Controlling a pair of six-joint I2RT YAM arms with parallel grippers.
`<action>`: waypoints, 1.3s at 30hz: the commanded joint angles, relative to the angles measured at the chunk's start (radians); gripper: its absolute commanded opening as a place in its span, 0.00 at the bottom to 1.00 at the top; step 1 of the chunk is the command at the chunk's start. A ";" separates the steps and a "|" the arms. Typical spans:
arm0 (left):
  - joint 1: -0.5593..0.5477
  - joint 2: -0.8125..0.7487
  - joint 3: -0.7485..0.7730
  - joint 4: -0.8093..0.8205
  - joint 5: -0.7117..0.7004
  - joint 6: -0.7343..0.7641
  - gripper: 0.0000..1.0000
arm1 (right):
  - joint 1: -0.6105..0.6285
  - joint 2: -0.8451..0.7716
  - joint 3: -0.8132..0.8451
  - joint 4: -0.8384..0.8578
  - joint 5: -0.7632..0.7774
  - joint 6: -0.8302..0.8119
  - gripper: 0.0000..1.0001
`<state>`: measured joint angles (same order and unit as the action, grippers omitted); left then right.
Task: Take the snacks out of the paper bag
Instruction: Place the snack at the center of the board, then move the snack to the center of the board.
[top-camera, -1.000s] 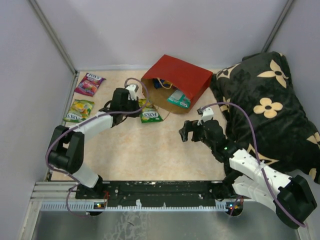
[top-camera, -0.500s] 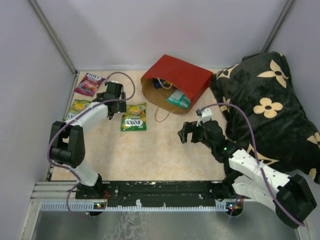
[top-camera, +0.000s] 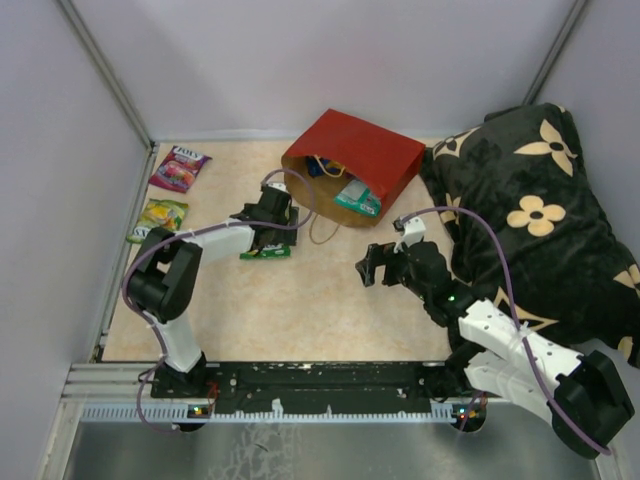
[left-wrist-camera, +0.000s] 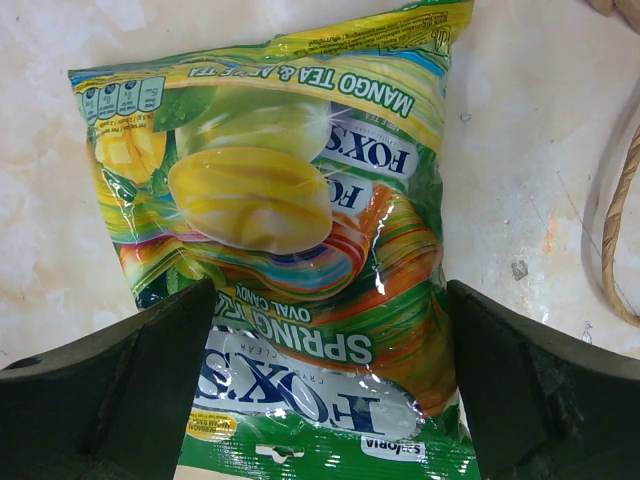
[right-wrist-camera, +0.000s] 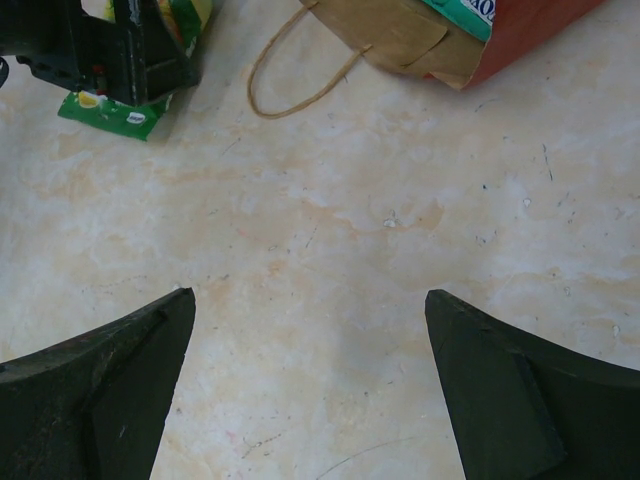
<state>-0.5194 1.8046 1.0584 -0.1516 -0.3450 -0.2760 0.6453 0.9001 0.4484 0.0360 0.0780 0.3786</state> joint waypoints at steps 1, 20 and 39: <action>0.012 0.039 -0.005 0.001 -0.064 -0.035 1.00 | 0.001 -0.022 -0.007 0.032 0.007 0.003 0.99; 0.284 -0.096 -0.069 -0.029 0.058 0.119 1.00 | 0.001 -0.010 -0.009 0.053 -0.026 0.012 0.99; 0.331 -0.053 -0.034 0.037 -0.033 0.408 1.00 | 0.001 -0.041 -0.008 0.023 -0.035 0.012 0.99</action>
<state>-0.1997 1.7588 1.0183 -0.1524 -0.3901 0.0738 0.6453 0.8715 0.4381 0.0357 0.0502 0.3870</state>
